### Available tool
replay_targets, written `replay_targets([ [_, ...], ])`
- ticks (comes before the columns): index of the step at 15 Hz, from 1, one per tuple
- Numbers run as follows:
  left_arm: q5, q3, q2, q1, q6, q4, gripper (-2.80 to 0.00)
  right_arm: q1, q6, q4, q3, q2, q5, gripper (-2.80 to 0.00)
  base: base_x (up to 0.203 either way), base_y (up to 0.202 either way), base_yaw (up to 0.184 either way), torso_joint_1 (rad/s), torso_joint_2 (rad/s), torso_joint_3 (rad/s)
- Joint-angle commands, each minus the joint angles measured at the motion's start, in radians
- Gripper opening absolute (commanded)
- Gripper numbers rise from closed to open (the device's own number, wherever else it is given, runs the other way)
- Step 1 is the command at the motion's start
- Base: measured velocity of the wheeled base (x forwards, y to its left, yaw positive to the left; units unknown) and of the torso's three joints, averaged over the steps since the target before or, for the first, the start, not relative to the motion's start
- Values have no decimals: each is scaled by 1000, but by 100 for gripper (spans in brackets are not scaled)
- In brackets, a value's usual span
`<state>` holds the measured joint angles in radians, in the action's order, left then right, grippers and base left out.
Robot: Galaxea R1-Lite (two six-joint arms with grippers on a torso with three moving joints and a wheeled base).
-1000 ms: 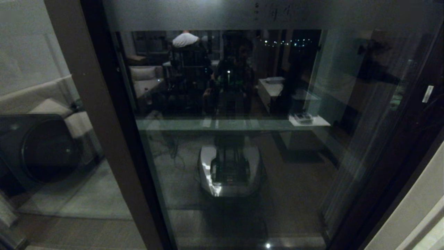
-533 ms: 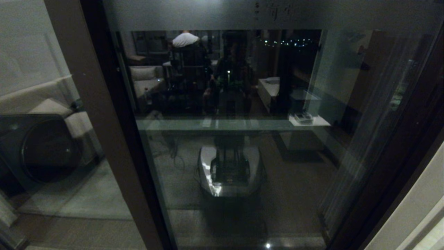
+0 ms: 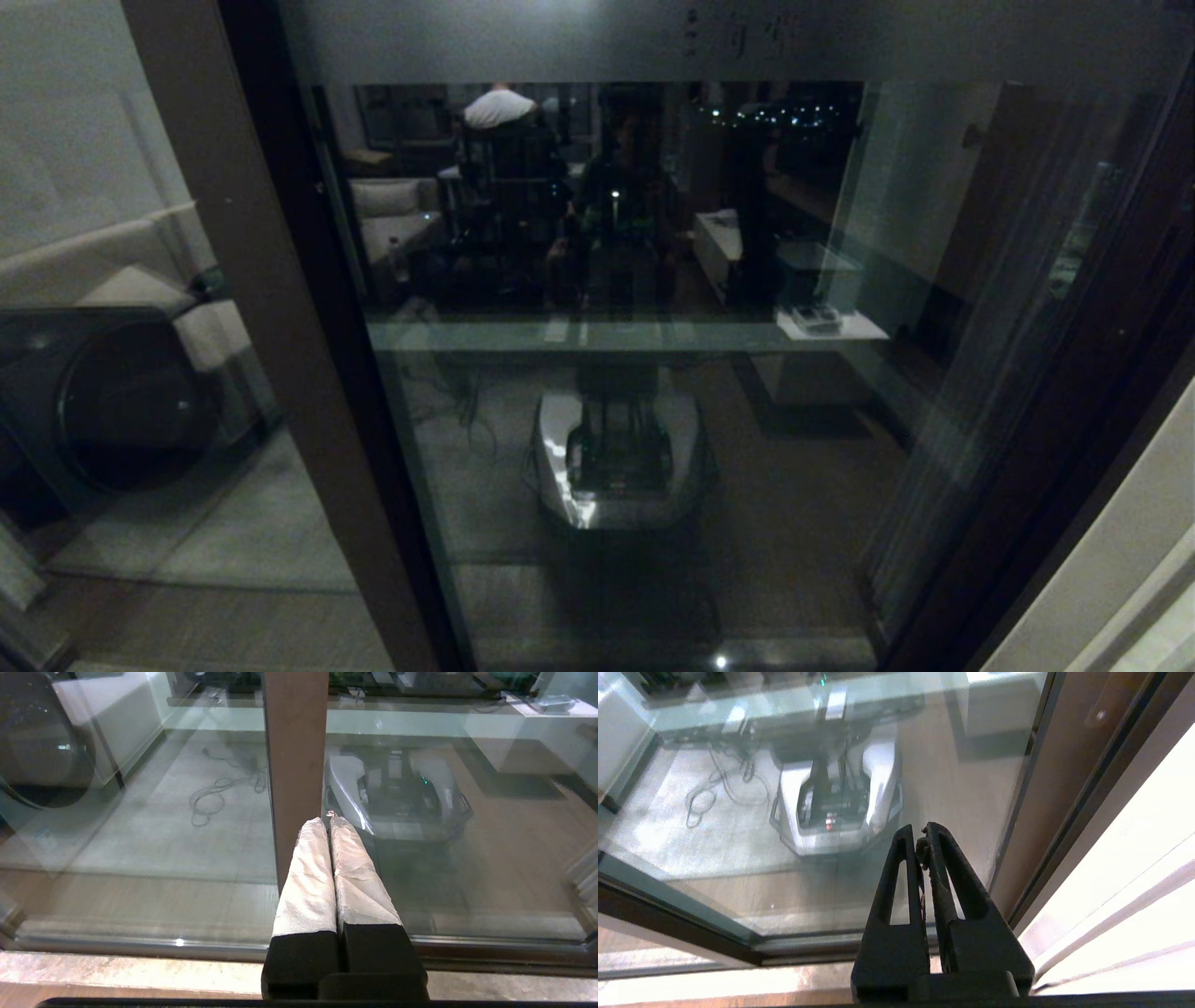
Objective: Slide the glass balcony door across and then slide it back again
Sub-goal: Close the slid door, then open the slid door
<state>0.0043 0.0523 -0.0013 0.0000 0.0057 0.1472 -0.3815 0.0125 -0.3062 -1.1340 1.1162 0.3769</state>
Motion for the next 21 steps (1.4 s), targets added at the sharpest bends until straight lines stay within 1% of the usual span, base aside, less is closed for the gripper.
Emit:
replay_targets([
  [1, 0, 0, 0, 0, 0, 2, -280, -1, 2, 7, -13, 12, 1, -280, 0, 0, 0, 0, 0, 0],
  [2, 0, 0, 0, 0, 0, 1, -280, -3, 1, 15, -27, 45, -6, -280, 0, 0, 0, 0, 0, 0],
  [5, 0, 0, 0, 0, 0, 2, -280, -13, -9, 28, -122, 180, -82, -280, 0, 0, 0, 0, 0, 0],
  [7, 0, 0, 0, 0, 0, 1, -280, -15, -39, 35, -197, 283, -102, -280, 0, 0, 0, 0, 0, 0],
  [9, 0, 0, 0, 0, 0, 2, -280, -20, -43, 49, -262, 369, -112, -280, 0, 0, 0, 0, 0, 0],
  [10, 0, 0, 0, 0, 0, 2, -280, -34, -24, 71, -270, 403, -112, 0, 0, 0, 0, 0, 0, 0],
  [13, 0, 0, 0, 0, 0, 1, -280, -61, 4, 145, -285, 480, -114, 0, 0, 0, 0, 0, 0, 0],
  [16, 0, 1, 0, 0, 0, 2, -280, -118, 3, 176, -368, 625, -102, 0, 0, 0, 0, 0, 0, 0],
  [17, 0, 1, 0, 0, 0, 1, -280, -150, 3, 180, -397, 664, -75, 0, 0, 0, 0, 0, 0, 0],
  [18, 0, 0, 0, 0, 0, 2, -280, -186, 3, 184, -415, 688, -13, 0, 0, 0, 0, 0, 0, 0],
  [19, 0, 0, 0, 0, 0, 1, -280, -213, 2, 193, -432, 706, 32, 0, 0, 0, 0, 0, 0, 0],
  [21, 0, 0, 0, 0, 0, 1, -280, -246, 1, 198, -461, 739, 81, 0, 0, 0, 0, 0, 0, 0],
])
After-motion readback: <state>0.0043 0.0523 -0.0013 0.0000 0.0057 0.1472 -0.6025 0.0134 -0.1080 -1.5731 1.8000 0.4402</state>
